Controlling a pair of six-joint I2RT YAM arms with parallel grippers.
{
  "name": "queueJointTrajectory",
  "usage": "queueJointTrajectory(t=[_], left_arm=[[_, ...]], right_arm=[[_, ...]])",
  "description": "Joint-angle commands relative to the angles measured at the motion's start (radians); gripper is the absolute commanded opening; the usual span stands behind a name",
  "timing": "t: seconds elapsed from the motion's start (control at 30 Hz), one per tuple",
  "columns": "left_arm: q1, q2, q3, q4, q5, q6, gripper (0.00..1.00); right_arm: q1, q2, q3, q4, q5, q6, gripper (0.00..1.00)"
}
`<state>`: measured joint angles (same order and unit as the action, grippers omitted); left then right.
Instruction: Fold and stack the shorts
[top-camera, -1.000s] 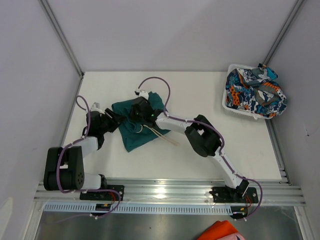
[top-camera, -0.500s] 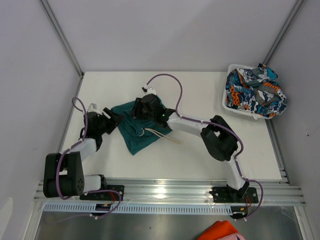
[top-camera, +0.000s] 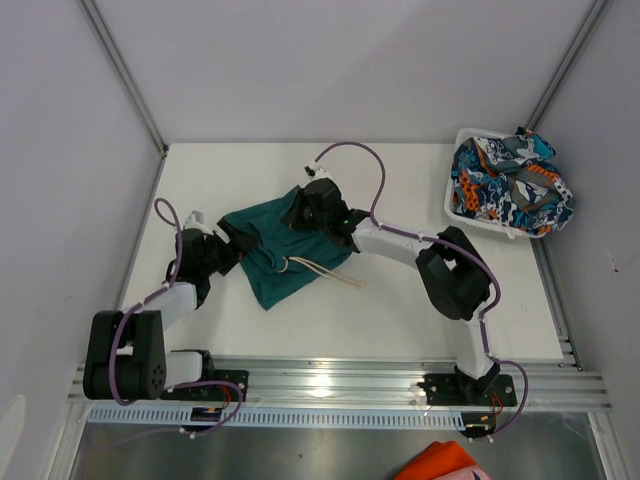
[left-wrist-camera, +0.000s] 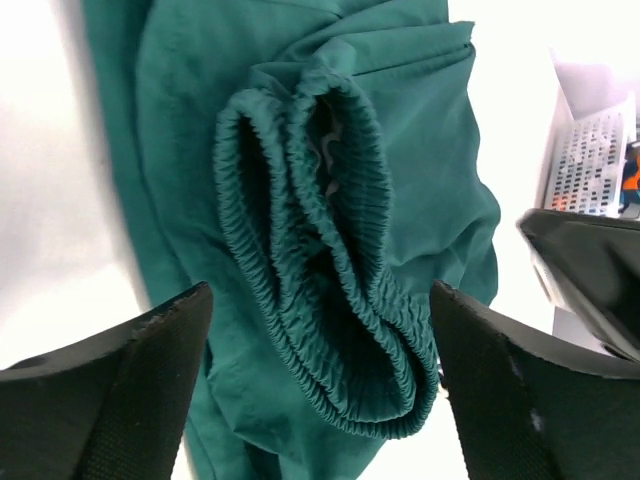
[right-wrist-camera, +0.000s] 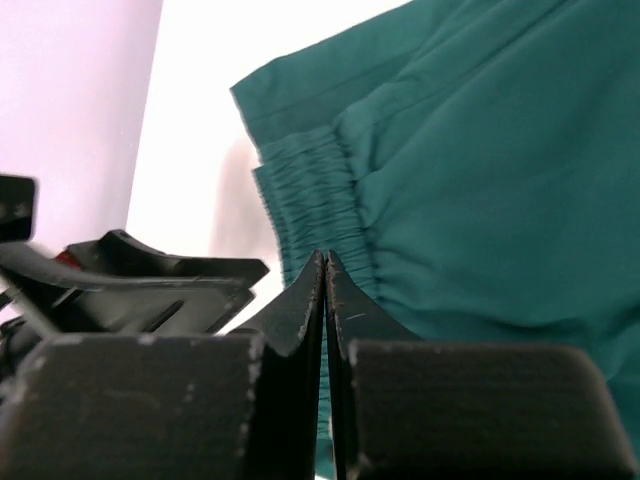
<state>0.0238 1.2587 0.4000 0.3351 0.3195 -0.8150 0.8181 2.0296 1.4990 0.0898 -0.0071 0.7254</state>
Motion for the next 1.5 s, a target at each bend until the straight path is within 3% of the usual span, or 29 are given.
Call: queueJointTrajectory(t=[0.0, 0.13, 0.5, 0.7, 0.9, 1.03, 1.27, 1.33, 1.47], left_arm=[[-0.047, 0.011, 0.000, 0.079, 0.000, -0.012, 0.92], [-0.065, 0.031, 0.006, 0.088, -0.016, -0.012, 0.99], [-0.074, 0.093, 0.014, 0.114, -0.016, -0.029, 0.99], [-0.093, 0.166, 0.023, 0.177, 0.006, -0.053, 0.94], [-0.097, 0.183, 0.020, 0.193, -0.026, -0.049, 0.79], [-0.097, 0.171, 0.023, 0.176, -0.063, -0.042, 0.60], [-0.097, 0.200, 0.046, 0.183, -0.057, -0.036, 0.40], [-0.097, 0.217, 0.059, 0.183, -0.051, -0.027, 0.30], [-0.096, 0.225, 0.085, 0.166, -0.045, -0.004, 0.24]], right_arm=[[0.001, 0.041, 0.027, -0.004, -0.077, -0.006, 0.01], [0.012, 0.090, 0.053, -0.001, -0.120, -0.007, 0.00], [0.058, 0.168, 0.087, -0.013, -0.179, -0.015, 0.00], [0.062, 0.172, 0.079, -0.010, -0.179, -0.011, 0.00], [0.061, 0.138, 0.053, -0.001, -0.156, -0.007, 0.00], [0.055, 0.098, 0.008, 0.013, -0.142, -0.001, 0.00], [0.016, -0.069, -0.178, 0.090, -0.108, 0.009, 0.00], [-0.003, -0.135, -0.226, 0.082, -0.102, 0.005, 0.00], [-0.046, -0.253, -0.310, 0.059, -0.079, -0.029, 0.00]])
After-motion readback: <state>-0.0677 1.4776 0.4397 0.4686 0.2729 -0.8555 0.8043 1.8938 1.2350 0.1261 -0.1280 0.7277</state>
